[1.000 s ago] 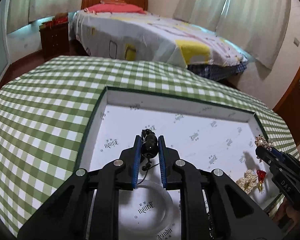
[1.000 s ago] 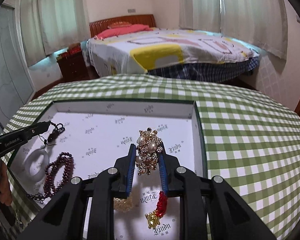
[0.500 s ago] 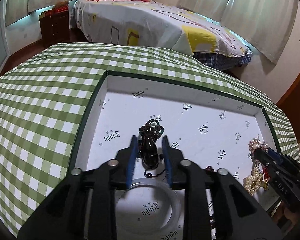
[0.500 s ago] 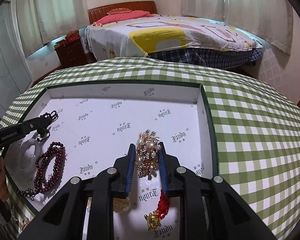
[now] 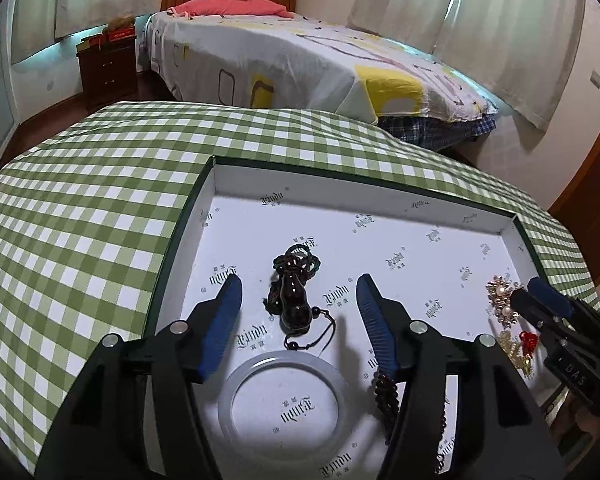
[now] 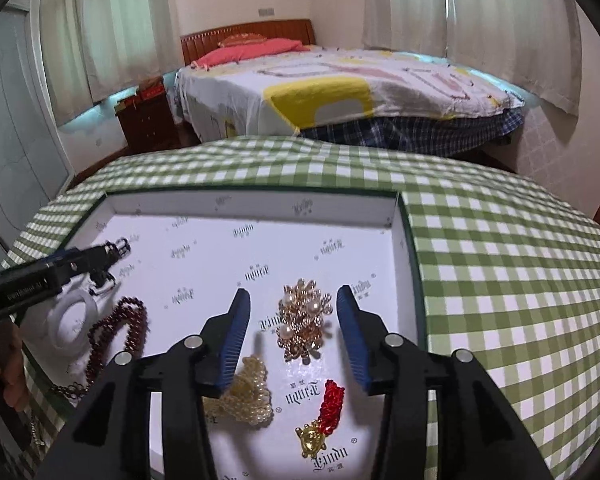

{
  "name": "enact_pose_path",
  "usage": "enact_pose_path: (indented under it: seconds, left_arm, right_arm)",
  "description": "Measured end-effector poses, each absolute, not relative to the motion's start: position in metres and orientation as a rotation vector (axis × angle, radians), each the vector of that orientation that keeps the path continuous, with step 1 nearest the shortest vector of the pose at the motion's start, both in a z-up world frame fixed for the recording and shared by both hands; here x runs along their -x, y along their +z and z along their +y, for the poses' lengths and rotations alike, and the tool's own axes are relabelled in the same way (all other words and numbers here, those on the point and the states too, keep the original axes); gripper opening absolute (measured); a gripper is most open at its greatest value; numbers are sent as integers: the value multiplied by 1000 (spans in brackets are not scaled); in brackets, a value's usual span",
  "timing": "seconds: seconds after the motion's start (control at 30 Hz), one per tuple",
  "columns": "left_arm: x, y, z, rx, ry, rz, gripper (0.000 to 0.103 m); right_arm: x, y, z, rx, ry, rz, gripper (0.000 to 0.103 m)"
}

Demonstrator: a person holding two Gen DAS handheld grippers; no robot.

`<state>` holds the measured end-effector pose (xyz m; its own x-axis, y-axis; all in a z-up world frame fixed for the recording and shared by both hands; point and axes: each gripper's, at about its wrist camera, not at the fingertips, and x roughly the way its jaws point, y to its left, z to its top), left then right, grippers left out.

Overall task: Organize jewelry
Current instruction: 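Lift both open tools out of the box toward the remaining jewelry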

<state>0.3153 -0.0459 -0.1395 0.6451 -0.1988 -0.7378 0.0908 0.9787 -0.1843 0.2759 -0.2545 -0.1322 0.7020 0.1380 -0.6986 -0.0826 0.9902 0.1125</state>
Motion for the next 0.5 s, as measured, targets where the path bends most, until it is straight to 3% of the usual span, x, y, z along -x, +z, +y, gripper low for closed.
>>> enact_pose_path:
  seconds: [0.5]
  left_arm:
    - [-239, -94, -28, 159, -132, 667, 62]
  right_arm:
    - [-217, -99, -251, -79, 121, 670, 47]
